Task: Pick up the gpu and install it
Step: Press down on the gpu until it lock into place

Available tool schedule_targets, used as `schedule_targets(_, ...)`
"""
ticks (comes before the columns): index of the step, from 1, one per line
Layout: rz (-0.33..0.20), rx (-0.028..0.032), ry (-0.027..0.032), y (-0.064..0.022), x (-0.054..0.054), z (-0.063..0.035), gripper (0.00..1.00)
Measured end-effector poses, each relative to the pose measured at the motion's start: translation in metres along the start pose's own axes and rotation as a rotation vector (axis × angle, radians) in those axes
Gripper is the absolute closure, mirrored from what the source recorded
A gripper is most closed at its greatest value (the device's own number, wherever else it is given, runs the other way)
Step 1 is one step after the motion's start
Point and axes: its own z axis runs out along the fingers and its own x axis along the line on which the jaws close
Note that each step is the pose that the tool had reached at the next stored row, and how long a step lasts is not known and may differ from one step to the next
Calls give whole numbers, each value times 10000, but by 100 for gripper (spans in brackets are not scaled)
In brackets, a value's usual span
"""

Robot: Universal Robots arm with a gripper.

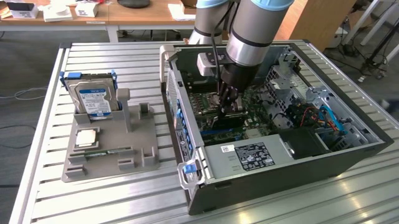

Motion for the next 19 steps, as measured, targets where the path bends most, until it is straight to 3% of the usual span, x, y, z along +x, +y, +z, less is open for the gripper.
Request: schedule_targets(19,0,-1,2,-1,1,20,89)
